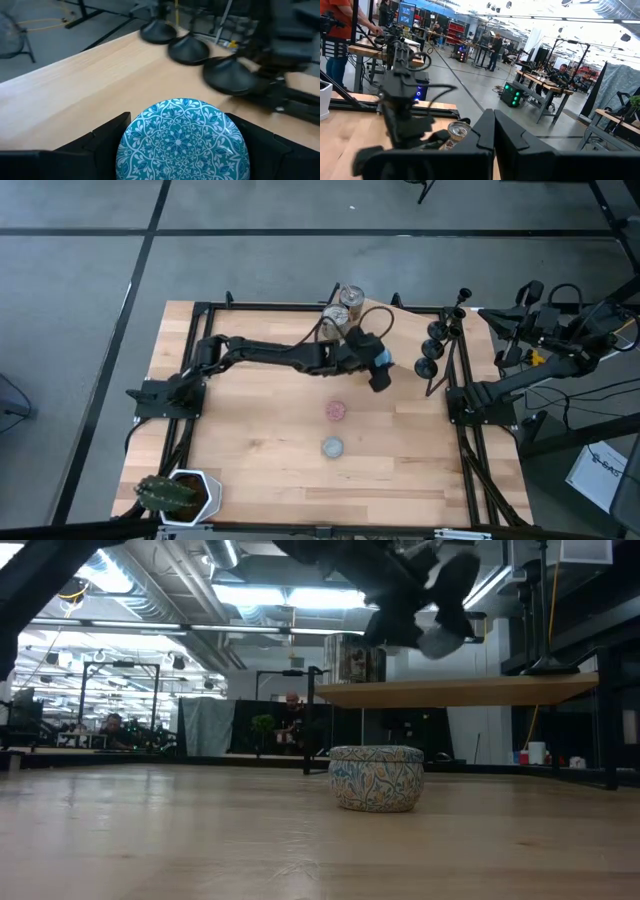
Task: Pick & Place candle stick holders
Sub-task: Put the blue patterned scented candle on the shelf
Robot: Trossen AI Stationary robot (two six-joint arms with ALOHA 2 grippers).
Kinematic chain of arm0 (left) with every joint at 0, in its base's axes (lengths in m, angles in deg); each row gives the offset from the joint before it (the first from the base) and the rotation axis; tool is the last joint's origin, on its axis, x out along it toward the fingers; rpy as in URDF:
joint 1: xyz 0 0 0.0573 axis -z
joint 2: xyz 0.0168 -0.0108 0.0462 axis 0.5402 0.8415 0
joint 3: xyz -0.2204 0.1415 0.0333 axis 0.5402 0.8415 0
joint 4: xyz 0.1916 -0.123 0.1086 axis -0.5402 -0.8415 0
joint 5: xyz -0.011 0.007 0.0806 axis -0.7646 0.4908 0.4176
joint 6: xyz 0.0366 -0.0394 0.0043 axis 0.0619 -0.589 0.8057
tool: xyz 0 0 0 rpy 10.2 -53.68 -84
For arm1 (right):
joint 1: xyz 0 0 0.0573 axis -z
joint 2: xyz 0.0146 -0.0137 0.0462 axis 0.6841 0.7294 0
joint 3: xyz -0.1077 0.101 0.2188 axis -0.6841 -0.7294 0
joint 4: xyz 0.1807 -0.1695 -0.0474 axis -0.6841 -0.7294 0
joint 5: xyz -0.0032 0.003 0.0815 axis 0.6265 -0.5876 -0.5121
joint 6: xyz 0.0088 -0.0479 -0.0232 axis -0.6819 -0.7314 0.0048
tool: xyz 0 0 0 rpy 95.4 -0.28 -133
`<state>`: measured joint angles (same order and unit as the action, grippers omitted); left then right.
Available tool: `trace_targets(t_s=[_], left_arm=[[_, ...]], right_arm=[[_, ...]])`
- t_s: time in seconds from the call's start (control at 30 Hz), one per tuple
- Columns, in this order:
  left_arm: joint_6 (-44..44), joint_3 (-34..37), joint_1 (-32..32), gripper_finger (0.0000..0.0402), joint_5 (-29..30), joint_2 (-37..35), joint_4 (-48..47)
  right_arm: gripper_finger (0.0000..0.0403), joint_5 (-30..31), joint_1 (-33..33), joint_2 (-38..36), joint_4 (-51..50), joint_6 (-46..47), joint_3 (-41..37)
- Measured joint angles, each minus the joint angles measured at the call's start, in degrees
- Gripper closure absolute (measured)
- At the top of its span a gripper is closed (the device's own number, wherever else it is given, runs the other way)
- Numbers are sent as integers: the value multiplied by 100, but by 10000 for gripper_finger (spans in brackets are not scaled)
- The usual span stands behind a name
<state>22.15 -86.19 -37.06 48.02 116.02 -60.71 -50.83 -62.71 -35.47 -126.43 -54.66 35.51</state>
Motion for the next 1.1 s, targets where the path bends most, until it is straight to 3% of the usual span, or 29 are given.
trace_targets(t_s=[0.23, 0.5, 0.8, 1.1], left_arm=[[13, 2, -263, 113, 5, 117, 47], [70, 0, -431, 66, -41, 120, 150], [274, 0, -474, 66, -59, 120, 200], [807, 0, -161, 74, -82, 119, 887]], right_arm=[[398, 0, 0, 0, -2, 0, 1], [398, 0, 1, -1, -2, -1, 2], [398, 1, 1, 0, 0, -2, 2], [398, 1, 2, 0, -1, 0, 2]])
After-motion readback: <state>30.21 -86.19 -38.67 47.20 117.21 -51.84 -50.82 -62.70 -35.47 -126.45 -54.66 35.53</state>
